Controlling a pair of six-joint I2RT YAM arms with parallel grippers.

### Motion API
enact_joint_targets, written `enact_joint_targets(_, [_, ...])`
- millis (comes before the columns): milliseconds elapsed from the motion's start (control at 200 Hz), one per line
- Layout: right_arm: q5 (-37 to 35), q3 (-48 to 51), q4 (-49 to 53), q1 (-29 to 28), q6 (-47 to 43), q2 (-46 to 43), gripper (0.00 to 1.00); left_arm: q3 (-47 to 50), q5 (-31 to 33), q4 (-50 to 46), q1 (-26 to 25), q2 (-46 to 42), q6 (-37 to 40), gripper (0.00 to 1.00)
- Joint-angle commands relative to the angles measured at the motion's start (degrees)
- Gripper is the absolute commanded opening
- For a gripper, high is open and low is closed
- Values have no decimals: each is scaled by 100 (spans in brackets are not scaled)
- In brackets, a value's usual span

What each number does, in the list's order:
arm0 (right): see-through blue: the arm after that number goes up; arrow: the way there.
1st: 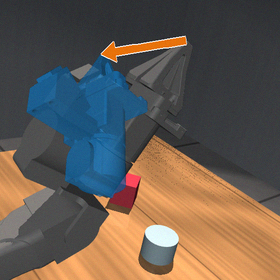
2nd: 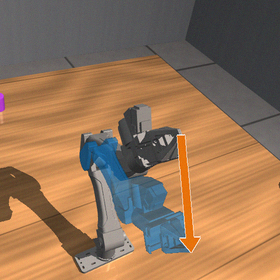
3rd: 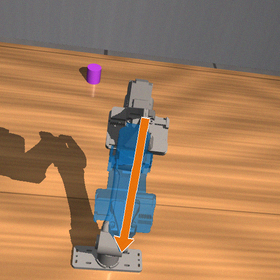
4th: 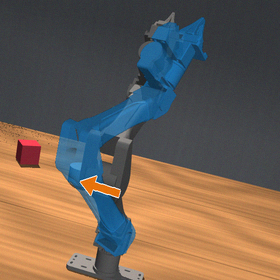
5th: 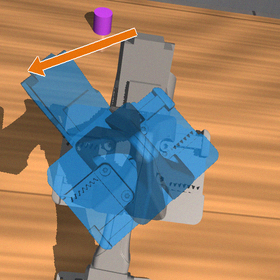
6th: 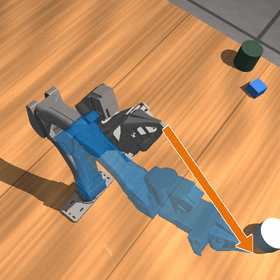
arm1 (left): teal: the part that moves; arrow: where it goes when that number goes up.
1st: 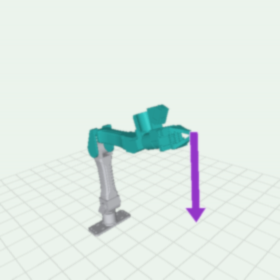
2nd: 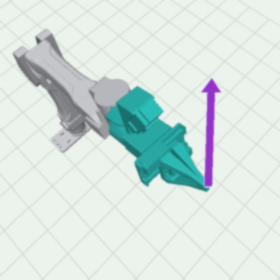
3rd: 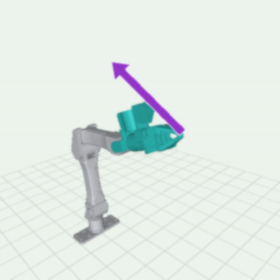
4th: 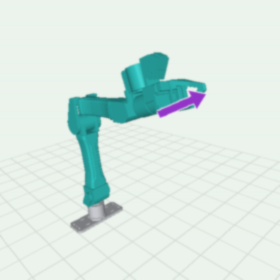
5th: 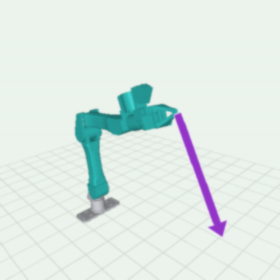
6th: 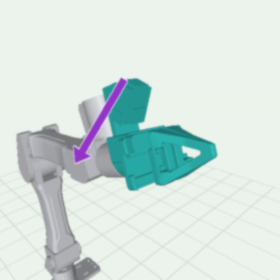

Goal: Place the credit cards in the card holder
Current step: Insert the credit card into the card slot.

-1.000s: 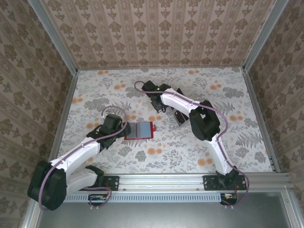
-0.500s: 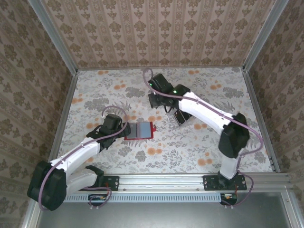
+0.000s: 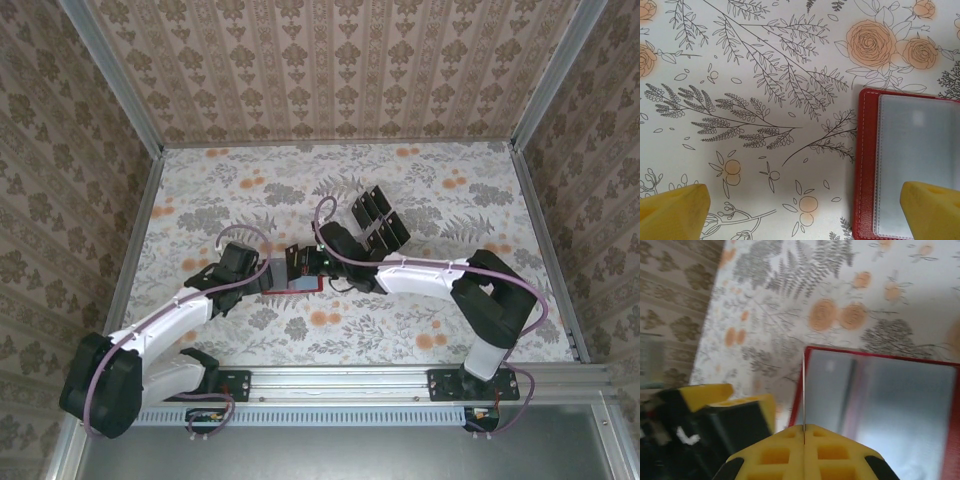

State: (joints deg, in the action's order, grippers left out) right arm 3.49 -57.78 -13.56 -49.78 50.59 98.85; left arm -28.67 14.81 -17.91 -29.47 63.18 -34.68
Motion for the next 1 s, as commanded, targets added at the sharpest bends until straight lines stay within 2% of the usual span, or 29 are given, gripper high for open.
enact_joint_targets(0, [-30, 72, -700, 14, 388, 181, 0, -90, 110, -102, 21, 104, 127, 100])
enact_joint_targets(675, [-199, 709, -974, 192, 434, 687, 0, -306, 87, 177, -114, 519, 232, 100])
enact_joint_targets(995, [-189, 861, -1087, 232, 505, 743, 0, -524, 276, 277, -269, 990, 274, 100])
